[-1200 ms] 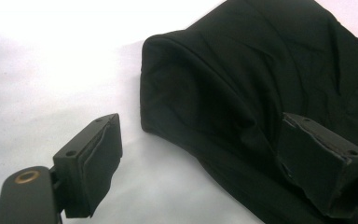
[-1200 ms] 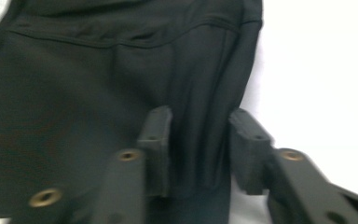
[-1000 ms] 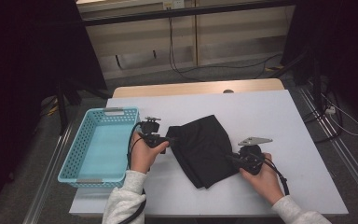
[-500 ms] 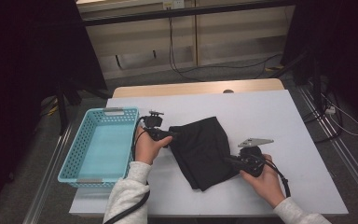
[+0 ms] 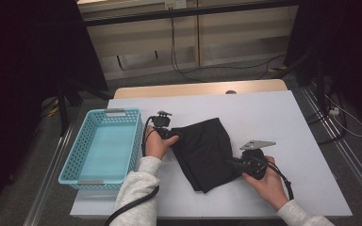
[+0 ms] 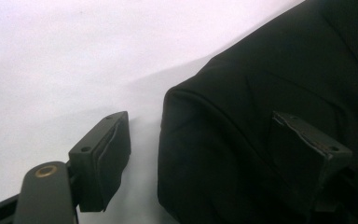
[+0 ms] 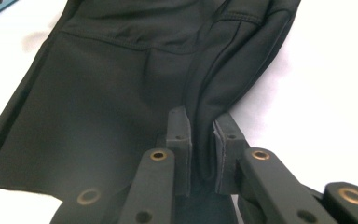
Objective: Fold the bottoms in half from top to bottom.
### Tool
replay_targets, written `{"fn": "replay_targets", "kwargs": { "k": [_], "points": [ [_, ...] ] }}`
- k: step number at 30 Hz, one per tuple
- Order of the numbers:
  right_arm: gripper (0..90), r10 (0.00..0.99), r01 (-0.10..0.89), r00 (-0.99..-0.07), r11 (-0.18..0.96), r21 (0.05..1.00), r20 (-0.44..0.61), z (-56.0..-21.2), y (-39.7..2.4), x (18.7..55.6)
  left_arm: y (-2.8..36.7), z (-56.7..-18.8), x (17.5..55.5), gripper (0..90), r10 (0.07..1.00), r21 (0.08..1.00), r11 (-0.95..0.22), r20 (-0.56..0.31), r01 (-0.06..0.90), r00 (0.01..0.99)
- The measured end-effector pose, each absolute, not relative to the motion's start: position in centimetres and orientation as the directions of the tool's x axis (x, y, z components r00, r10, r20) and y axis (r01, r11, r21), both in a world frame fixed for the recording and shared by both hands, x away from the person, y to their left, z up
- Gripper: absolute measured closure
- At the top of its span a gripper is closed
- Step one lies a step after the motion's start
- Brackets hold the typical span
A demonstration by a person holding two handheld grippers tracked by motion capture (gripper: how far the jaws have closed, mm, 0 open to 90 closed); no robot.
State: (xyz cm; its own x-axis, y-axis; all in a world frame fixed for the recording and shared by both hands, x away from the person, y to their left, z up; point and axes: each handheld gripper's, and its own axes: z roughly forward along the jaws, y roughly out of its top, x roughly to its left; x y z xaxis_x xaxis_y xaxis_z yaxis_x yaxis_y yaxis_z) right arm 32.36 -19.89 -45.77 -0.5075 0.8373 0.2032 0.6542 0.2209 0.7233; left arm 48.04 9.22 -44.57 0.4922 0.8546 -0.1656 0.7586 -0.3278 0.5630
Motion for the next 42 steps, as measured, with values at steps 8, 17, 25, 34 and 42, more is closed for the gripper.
{"fn": "replay_targets", "kwargs": {
  "k": [8, 17, 25, 34, 42],
  "points": [
    [79.3, 0.838, 0.65, -0.51, 0.228, 0.725, 0.193, -45.7, -19.8, 32.3, 8.1, -44.4, 48.0, 24.8, 0.861, 0.517, -0.394, -0.083, 0.76, 0.502],
    [79.3, 0.838, 0.651, -0.511, 0.231, 0.724, 0.192, -45.8, -19.8, 32.3, 8.8, -43.6, 48.2, 63.6, 0.874, 0.461, -0.314, -0.201, 0.83, 0.442],
    [79.7, 0.839, 0.654, -0.508, 0.229, 0.721, 0.194, -45.8, -19.8, 32.2, 8.7, -43.1, 48.8, 80.5, 0.877, 0.401, -0.284, -0.26, 0.871, 0.405],
    [80.1, 0.842, 0.644, -0.507, 0.228, 0.731, 0.184, -45.3, -19.8, 32.0, 8.9, -41.2, 49.7, 82.3, 0.888, 0.331, -0.24, -0.304, 0.912, 0.344],
    [80.4, 0.843, 0.626, -0.508, 0.219, 0.749, 0.178, -44.8, -19.9, 32.0, 8.7, -39.5, 49.8, 82.5, 0.884, 0.334, -0.261, -0.294, 0.906, 0.363]
  ]
}}
